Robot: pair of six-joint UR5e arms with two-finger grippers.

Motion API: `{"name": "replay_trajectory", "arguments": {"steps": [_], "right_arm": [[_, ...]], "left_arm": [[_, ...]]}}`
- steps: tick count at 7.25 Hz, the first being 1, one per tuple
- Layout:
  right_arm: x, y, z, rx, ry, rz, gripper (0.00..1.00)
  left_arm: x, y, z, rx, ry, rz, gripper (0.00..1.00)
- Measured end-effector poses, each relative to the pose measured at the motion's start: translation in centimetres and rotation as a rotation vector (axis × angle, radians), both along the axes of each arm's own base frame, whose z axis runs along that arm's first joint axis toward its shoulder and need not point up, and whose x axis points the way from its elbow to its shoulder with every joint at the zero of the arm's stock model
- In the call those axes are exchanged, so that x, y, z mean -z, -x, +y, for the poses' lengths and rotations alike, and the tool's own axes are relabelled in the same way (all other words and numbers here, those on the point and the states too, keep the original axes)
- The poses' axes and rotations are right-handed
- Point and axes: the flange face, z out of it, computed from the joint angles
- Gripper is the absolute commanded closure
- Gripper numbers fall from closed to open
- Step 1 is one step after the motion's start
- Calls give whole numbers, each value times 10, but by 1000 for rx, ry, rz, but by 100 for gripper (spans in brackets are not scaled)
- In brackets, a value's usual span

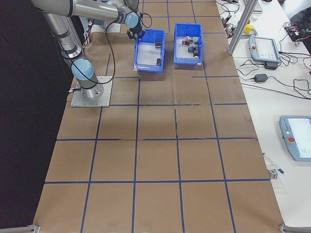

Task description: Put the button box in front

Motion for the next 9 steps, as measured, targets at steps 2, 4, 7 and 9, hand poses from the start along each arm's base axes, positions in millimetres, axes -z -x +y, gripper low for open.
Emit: {"name": "replay_trajectory", "arguments": {"steps": [2,4,7,9], "right_arm": [[2,0,1,-9,-3,7,22],[0,0,2,-13,0,4,0],[-12,3,4,-12,13,-1,0],[-40,16,1,17,55,-28,0]], "left_arm": [[1,-1,0,1,-2,-3,1],[1,-1,0,0,-3,-5,1],[1,-3,0,-1,-2,-6,1],[1,-3,-1,-2,-3,-6,1]]}}
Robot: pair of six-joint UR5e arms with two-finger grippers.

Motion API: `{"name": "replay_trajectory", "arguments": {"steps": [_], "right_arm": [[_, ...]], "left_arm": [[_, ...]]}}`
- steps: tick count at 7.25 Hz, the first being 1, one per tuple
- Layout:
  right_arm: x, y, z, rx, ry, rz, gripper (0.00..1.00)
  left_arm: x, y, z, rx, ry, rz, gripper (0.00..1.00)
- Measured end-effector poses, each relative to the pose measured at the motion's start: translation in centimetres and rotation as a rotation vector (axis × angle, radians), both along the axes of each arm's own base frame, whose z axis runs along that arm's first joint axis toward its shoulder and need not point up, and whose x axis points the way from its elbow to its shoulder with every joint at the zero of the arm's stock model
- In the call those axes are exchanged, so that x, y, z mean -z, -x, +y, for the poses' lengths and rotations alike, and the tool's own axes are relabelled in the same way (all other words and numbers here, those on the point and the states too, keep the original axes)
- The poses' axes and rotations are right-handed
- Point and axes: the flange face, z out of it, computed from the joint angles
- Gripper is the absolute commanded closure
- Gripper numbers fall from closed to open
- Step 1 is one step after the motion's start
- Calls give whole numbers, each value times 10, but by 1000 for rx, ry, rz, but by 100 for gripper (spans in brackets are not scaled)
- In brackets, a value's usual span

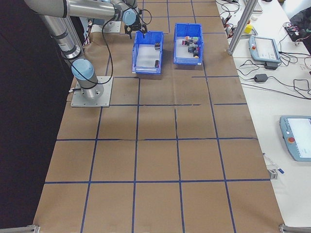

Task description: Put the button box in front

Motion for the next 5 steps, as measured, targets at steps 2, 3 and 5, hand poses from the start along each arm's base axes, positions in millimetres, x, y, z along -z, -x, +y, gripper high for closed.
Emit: {"name": "replay_trajectory", "arguments": {"steps": [2,3,5], "right_arm": [[-28,39,-28,118,39,-28,0],[-38,68,-51,212,49,-35,0],[-59,127,-91,421,80,-53,0]], "left_arm": [[0,0,0,1,-1,-1,1],[0,0,0,1,-1,-1,1],[1,0,0,0,-3,-2,1]]}}
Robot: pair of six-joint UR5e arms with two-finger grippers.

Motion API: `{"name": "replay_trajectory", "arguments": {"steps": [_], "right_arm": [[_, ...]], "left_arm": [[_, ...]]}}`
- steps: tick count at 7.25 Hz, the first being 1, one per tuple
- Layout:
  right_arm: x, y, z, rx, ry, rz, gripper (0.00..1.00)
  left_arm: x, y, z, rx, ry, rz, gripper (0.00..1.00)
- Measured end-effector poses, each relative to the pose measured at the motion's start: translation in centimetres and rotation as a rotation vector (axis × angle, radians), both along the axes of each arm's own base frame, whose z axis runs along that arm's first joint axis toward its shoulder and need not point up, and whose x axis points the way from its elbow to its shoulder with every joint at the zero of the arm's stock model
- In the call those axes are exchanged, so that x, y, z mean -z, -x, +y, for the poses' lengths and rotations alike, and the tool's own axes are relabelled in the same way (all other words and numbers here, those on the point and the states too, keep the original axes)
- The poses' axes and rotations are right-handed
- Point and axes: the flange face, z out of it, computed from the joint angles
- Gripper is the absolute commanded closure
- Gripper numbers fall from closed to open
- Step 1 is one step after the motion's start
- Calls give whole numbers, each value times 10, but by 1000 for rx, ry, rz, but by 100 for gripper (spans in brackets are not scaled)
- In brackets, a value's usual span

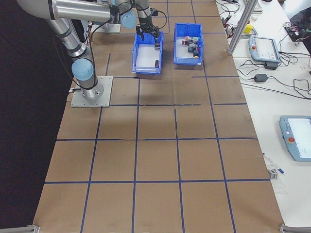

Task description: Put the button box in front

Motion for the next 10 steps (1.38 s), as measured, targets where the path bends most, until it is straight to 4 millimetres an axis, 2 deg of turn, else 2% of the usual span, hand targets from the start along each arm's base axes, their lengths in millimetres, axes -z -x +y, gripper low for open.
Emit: {"name": "replay_trajectory", "arguments": {"steps": [2,3,4,5,7,8,10], "right_arm": [[-21,58,-30,227,-15,-31,0],[-32,77,-38,380,-32,-60,0],[-45,85,-44,508,-39,-82,0],[-58,89,-54,626,-44,-98,0],[-71,91,-82,818,-62,-113,0],[-71,92,-100,915,-84,-117,0],[-67,87,-112,1022,-138,-142,0]], "left_arm": [[0,0,0,-1,-1,0,1],[1,0,0,-1,-3,0,1],[4,0,1,-1,-7,-1,1],[6,0,2,-1,-11,-2,1],[8,0,3,-1,-14,-2,1],[8,0,3,-1,-14,-2,1],[8,0,4,0,-15,-2,1]]}}
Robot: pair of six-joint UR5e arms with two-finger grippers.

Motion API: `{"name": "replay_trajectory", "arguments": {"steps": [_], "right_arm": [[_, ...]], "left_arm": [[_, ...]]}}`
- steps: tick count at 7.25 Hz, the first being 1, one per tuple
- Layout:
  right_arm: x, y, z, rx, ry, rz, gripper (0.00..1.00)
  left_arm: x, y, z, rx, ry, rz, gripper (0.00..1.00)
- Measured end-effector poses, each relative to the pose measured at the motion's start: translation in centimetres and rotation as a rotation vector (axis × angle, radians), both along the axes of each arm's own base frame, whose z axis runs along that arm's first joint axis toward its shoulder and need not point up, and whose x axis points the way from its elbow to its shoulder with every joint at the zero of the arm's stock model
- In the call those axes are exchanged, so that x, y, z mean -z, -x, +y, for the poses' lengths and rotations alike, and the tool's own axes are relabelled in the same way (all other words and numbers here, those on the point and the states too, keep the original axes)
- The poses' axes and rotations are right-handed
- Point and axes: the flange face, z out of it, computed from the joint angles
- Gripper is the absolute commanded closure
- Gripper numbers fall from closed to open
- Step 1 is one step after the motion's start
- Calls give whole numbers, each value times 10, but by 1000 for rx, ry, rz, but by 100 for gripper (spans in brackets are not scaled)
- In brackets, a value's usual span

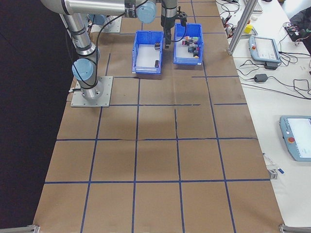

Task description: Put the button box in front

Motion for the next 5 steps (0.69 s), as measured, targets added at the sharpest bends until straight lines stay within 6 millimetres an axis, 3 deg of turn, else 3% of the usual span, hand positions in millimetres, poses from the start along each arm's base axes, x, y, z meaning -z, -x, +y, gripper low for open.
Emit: {"name": "replay_trajectory", "arguments": {"steps": [5], "right_arm": [[-7,-1,2,24,-4,-4,0]], "left_arm": [[-4,0,4,-6,9,1,1]]}}
